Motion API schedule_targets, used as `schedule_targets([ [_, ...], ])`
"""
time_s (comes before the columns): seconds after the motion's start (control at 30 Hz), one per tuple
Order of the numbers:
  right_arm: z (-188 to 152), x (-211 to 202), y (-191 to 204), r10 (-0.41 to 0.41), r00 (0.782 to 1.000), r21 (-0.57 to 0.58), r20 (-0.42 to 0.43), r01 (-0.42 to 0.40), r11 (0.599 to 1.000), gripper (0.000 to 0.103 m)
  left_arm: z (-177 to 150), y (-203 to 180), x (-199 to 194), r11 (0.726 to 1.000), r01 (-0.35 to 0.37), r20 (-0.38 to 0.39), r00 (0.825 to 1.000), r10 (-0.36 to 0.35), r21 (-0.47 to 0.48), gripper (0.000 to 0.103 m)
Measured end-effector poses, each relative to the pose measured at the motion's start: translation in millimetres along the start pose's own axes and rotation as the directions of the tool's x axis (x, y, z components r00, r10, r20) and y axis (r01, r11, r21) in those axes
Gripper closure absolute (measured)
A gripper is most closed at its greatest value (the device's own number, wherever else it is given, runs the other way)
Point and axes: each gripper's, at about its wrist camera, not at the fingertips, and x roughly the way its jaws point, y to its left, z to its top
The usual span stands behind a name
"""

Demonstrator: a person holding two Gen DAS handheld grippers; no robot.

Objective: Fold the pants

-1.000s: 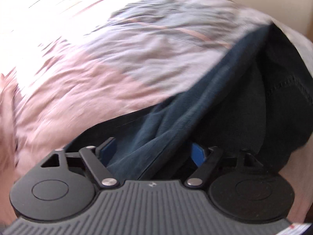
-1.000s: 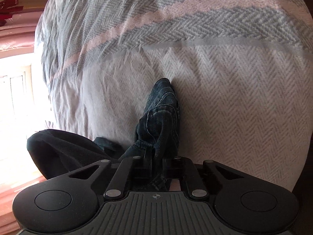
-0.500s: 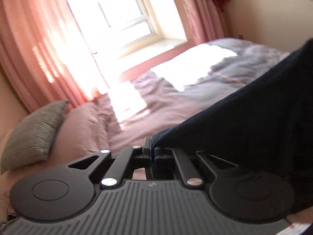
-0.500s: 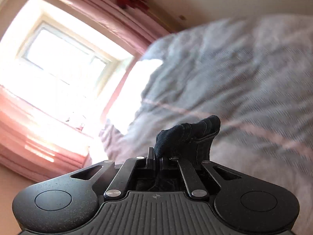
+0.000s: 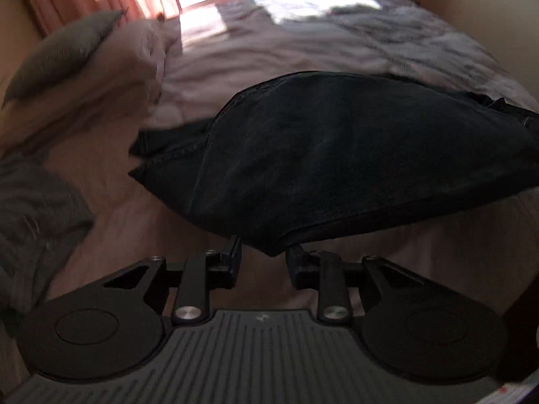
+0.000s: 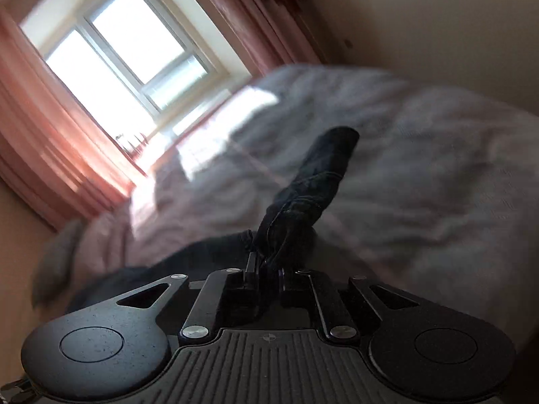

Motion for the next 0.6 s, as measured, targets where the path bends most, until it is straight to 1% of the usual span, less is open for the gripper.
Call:
schedule_targets([
  [0.03, -14.3, 10.9, -31.3, -0.069, 0.994, 0.059, -0.089, 0.075, 0.995, 0.093, -18.4, -4.1, 8.1, 1.0, -0.002, -0.076, 0.997, 0.0, -0.026, 0.077],
  [0.07, -23.6, 17.5, -56.3, -0.094, 0.985, 0.111, -0.142, 0.11, 0.988, 0.092, -30.4, -8.1, 11.2, 0.999, -0.008, -0.127, 0.992, 0.002, -0.049, 0.077],
  [0.1, -29.4, 24.0, -80.6, -0.09, 0.98, 0.167, -0.179, 0.121, 0.979, 0.091, -37.8, -11.5, 12.1, 0.997, -0.019, -0.149, 0.989, 0.008, -0.068, 0.077],
  [0.13, -31.1, 28.7, -99.5, -0.086, 0.976, 0.219, -0.198, 0.13, 0.967, 0.087, -41.1, -15.0, 11.8, 0.996, -0.032, -0.158, 0.987, 0.018, -0.086, 0.077],
  [0.17, -28.4, 33.2, -117.1, -0.07, 0.977, 0.272, -0.2, 0.124, 0.954, 0.076, -41.9, -17.5, 11.7, 0.993, -0.051, -0.157, 0.987, 0.034, -0.104, 0.074],
  [0.2, -25.7, 38.7, -130.2, -0.041, 0.981, 0.315, -0.192, 0.101, 0.944, 0.068, -39.3, -17.8, 11.0, 0.99, -0.064, -0.15, 0.988, 0.045, -0.128, 0.072],
  [0.23, -25.3, 42.4, -142.9, -0.02, 0.983, 0.348, -0.183, 0.083, 0.934, 0.056, -38.6, -18.4, 11.4, 0.985, -0.071, -0.145, 0.988, 0.048, -0.16, 0.068],
  [0.27, -21.5, 47.3, -153.1, -0.003, 0.986, 0.373, -0.167, 0.066, 0.926, 0.051, -39.3, -17.4, 12.8, 0.979, -0.073, -0.145, 0.988, 0.046, -0.19, 0.065],
  [0.37, -19.8, 53.8, -183.4, 0.044, 0.988, 0.408, -0.149, 0.021, 0.913, 0.051, -37.2, -14.9, 21.4, 0.961, -0.09, -0.169, 0.985, 0.047, -0.261, 0.064],
  [0.43, -20.5, 65.2, -192.7, 0.073, 0.988, 0.416, -0.139, -0.009, 0.909, 0.05, -40.8, -10.8, 25.3, 0.95, -0.116, -0.181, 0.981, 0.064, -0.291, 0.064],
  [0.53, -21.3, 82.3, -197.4, 0.078, 0.989, 0.425, -0.128, -0.016, 0.905, 0.051, -44.4, 7.3, 31.4, 0.921, -0.15, -0.174, 0.981, 0.092, -0.359, 0.063],
  [0.6, -21.8, 87.3, -197.1, 0.048, 0.992, 0.41, -0.114, 0.003, 0.912, 0.051, -47.9, 25.2, 36.5, 0.897, -0.176, -0.161, 0.98, 0.12, -0.406, 0.062],
])
